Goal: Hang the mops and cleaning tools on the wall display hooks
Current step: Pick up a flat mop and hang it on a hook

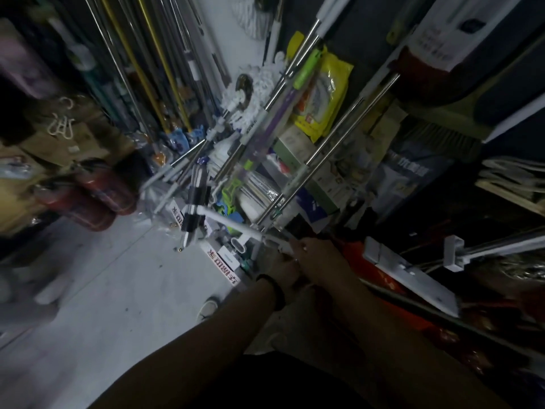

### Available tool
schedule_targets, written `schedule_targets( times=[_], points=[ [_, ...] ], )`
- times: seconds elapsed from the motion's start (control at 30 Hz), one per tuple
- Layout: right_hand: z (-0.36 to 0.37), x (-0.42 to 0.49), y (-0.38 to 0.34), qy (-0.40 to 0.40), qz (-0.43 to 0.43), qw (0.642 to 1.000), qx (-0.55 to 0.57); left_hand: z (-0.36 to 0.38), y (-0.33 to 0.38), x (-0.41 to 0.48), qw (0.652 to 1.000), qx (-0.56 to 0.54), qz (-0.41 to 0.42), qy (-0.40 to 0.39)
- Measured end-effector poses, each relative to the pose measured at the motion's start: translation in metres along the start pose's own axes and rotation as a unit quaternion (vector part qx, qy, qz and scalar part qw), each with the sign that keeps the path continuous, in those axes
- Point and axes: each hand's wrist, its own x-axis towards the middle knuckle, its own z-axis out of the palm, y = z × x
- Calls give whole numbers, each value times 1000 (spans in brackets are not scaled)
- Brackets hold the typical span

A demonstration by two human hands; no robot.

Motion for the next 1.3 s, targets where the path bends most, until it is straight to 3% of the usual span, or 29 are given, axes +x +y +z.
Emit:
schedule_targets(
  times=[0.07, 0.13, 0.2, 0.3, 0.37, 0.57, 0.73, 0.9, 1.0, 1.13, 1.3],
  points=[
    [-8, -3, 1, 37, 7, 999, -1, 2, 28, -30, 998, 61, -21, -16],
    [-12, -6, 5, 73, 3, 995, 72, -7, 51, -44, 996, 73, -21, -54],
    [-14, -10, 8, 105, -8, 985, 136, -22, 80, -52, 996, 35, 15, -77],
    [-10, -18, 6, 140, -29, 967, 211, -34, 121, -54, 994, -73, 82, -4],
    [-7, -21, -1, 167, -34, 954, 246, -31, 145, -46, 985, -114, 125, -18],
    [-27, -15, -16, 229, -49, 919, 316, 14, 197, -61, 975, 25, 220, 3],
    [-103, -14, -45, 318, -105, 867, 368, 55, 240, -70, 951, 92, 289, -58],
    [-208, -22, -65, 454, -143, 793, 379, 109, 300, -93, 901, 147, 392, -113],
    [-273, -41, -75, 477, -195, 781, 354, 143, 336, -109, 865, 182, 441, -156],
    [-350, -68, -80, 525, -150, 779, 308, 189, 377, -127, 806, 234, 508, -196],
    [-419, -112, -70, 577, -148, 734, 328, 257, 430, -155, 730, 288, 557, -271]
  ],
)
